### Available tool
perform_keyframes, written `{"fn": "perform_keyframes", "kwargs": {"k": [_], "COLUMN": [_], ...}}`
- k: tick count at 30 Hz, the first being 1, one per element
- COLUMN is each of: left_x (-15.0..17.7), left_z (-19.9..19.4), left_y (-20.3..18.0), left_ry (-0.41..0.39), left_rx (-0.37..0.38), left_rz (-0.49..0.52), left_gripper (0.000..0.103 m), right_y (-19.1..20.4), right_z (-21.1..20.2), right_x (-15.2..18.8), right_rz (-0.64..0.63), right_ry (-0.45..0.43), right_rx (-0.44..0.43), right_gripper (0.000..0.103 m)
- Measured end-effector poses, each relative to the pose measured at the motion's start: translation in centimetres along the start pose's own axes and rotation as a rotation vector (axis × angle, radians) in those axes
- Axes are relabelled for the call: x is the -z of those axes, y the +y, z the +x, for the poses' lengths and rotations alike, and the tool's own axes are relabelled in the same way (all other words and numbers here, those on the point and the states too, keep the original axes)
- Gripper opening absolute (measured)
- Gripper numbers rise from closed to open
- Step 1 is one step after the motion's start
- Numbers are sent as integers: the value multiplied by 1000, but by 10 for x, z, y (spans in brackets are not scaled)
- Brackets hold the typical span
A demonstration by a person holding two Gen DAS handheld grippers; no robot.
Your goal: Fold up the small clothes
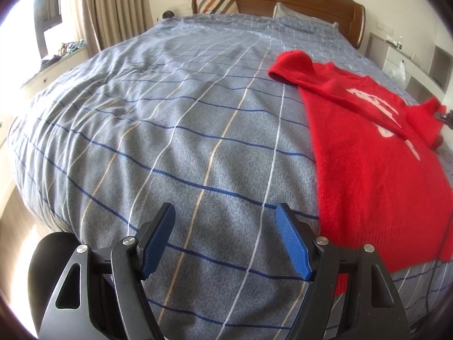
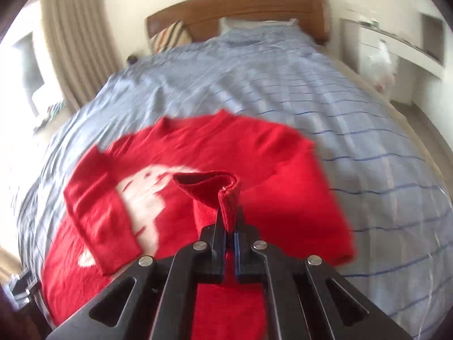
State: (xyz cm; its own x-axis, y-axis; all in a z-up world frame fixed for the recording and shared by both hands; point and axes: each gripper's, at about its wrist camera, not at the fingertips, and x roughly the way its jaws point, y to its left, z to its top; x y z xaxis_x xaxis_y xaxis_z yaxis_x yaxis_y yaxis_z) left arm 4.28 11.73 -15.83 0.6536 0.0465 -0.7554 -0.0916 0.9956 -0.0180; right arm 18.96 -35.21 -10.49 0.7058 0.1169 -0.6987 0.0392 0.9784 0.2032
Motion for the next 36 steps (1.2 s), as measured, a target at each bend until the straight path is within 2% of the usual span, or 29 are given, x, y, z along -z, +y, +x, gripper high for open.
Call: {"fn": "perform_keyframes", "kwargs": {"k": [2, 5, 7, 9, 12, 15, 16, 17, 18, 19, 20, 21, 23, 25, 26, 31, 36], "left_x": [0, 0, 1, 2, 3, 4, 4, 4, 4, 4, 4, 5, 4, 4, 4, 4, 4], "left_z": [1, 4, 6, 6, 5, 5, 5, 5, 6, 6, 7, 7, 8, 8, 9, 11, 11], "left_y": [2, 3, 0, -4, -6, -6, -6, -6, -7, -8, -9, -10, -11, -10, -10, -11, -9], "left_ry": [5, 16, 18, 16, 12, 14, 15, 14, 14, 14, 13, 12, 9, 8, 9, 7, 9], "left_rx": [0, 2, -5, -17, -26, -28, -29, -32, -36, -42, -47, -53, -57, -55, -56, -67, -73], "left_rz": [-19, -29, -18, 1, 17, 18, 18, 21, 25, 31, 37, 43, 49, 47, 45, 52, 54], "left_gripper": [76, 76, 76, 76, 76, 76, 76, 76, 76, 76, 76, 76, 76, 76, 77, 79, 84], "right_y": [-63, -144, -185, -217, -245, -258, -260, -262, -265, -267, -269, -271, -270, -270, -274, -279, -272], "right_z": [-36, -82, -100, -107, -102, -99, -99, -100, -102, -101, -99, -98, -106, -112, -112, -95, -98], "right_x": [-1, 19, 39, 61, 89, 108, 111, 113, 115, 115, 113, 111, 105, 103, 106, 116, 118], "right_rz": [173, 362, 463, 571, 690, 782, 806, 825, 844, 859, 868, 871, 817, 744, 739, 692, 657], "right_ry": [-62, -116, -125, -123, -111, -143, -173, -200, -223, -230, -212, -197, -189, -146, -121, -46, -49], "right_rx": [48, 124, 164, 169, 111, 26, -13, -40, -55, -66, -66, -42, 57, 210, 244, 274, 340], "right_gripper": [3, 3, 3, 4, 5, 17, 28, 33, 33, 30, 8, 4, 3, 3, 3, 4, 8]}}
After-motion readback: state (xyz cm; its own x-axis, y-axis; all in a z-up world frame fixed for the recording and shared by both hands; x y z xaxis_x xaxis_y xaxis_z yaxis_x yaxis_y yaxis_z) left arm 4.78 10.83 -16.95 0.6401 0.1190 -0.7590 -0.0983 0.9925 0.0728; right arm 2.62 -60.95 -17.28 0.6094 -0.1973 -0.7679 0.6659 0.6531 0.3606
